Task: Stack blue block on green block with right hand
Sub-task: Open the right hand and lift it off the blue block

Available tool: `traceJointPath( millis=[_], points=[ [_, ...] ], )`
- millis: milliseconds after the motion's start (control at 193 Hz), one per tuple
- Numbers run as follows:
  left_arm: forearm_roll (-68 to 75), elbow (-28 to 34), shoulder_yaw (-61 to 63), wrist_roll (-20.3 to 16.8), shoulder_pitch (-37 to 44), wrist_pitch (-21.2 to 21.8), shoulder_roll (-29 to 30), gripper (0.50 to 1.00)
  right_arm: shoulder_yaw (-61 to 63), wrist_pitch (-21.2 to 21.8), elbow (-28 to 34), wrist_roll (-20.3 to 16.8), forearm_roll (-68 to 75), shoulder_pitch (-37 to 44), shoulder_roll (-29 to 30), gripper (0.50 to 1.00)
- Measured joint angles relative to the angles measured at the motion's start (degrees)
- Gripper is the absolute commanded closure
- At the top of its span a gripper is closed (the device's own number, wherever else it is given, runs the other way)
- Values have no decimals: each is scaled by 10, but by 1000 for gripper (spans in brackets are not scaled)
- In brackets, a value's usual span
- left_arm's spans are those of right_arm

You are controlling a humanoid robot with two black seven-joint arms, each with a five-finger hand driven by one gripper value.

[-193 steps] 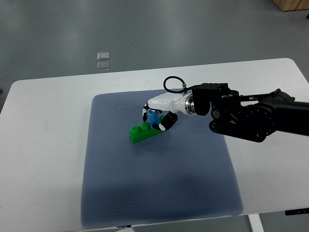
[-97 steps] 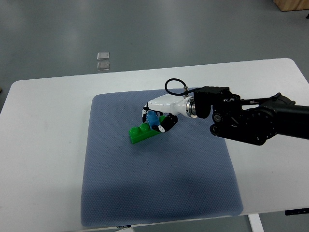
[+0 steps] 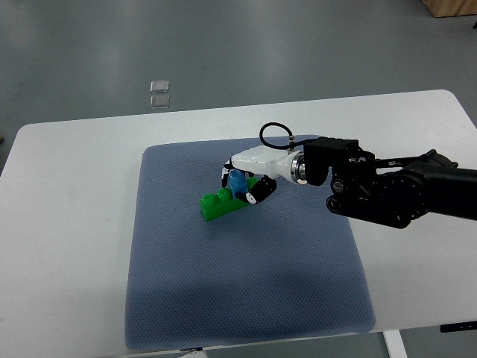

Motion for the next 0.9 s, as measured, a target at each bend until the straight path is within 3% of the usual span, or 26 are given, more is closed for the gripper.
traceJointPath(
  millis=[150, 207, 238, 254, 285, 337, 363, 414, 420, 456, 761, 901],
  points=[
    [0, 0, 0, 0, 0, 0, 0, 500, 1, -4, -1, 1, -1, -5, 0, 1000],
    [0, 1, 0, 0, 0, 0, 0, 500, 2, -4, -1, 2, -1, -6, 0, 959],
    [0, 1, 0, 0, 0, 0, 0, 500, 2, -4, -1, 2, -1, -6, 0, 914],
    [0, 1, 0, 0, 0, 0, 0, 500, 3, -4, -1, 2, -1, -6, 0, 849],
    [0, 1, 0, 0, 0, 0, 0, 500, 4, -4, -1, 2, -1, -6, 0, 779],
    [0, 1, 0, 0, 0, 0, 0, 500, 6, -3, -1, 2, -1, -7, -1, 734],
    [0, 1, 0, 0, 0, 0, 0, 500, 6, -2, -1, 2, -1, -7, -1, 683],
    [0, 1, 0, 0, 0, 0, 0, 500, 7, -1, -1, 2, 1, -7, -1, 683],
    [0, 1, 0, 0, 0, 0, 0, 500, 7, -1, -1, 2, 1, -7, -1, 618],
    [0, 1, 0, 0, 0, 0, 0, 500, 8, 0, -1, 2, 2, -7, -1, 589],
    [0, 1, 0, 0, 0, 0, 0, 500, 13, 5, 3, 1, 12, 0, -7, 576],
    [0, 1, 0, 0, 0, 0, 0, 500, 55, 42, 10, -1, 27, 14, -17, 576]
  ],
)
